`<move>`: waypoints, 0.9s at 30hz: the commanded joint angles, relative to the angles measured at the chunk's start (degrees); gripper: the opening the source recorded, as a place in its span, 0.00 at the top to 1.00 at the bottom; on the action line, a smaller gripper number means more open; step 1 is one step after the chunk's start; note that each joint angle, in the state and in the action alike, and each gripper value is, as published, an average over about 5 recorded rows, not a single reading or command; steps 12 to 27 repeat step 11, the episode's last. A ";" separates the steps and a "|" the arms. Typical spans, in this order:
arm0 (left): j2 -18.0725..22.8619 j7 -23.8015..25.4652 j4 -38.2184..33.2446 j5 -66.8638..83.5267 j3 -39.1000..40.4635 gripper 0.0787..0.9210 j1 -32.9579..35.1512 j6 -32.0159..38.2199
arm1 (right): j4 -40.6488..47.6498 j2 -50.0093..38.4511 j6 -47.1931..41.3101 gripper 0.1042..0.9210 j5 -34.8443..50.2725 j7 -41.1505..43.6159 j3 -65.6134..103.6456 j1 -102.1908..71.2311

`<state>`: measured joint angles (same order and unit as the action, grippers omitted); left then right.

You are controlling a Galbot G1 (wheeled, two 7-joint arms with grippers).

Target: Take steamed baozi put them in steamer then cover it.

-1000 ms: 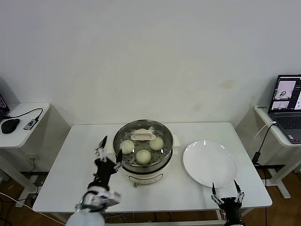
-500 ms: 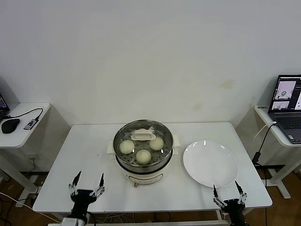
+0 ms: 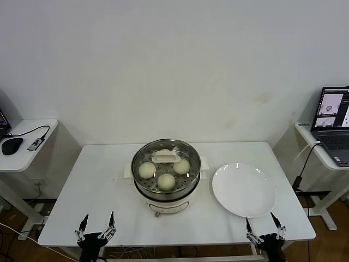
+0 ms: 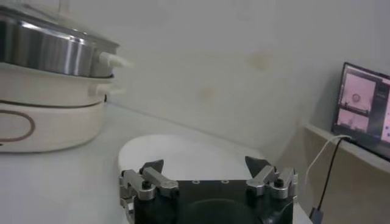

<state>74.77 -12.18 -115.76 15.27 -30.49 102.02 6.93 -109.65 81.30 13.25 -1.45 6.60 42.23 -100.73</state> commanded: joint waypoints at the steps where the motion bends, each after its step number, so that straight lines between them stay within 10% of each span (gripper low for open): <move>1: 1.44 1.84 2.67 1.47 -0.03 0.12 -1.86 1.30 | -2.88 -0.44 -2.16 0.12 3.68 1.21 -1.26 -1.04; 27: 1.74 1.78 2.81 -0.10 -0.78 0.12 -2.95 0.94 | -3.99 -1.33 -2.98 0.12 7.80 1.49 -1.72 -0.92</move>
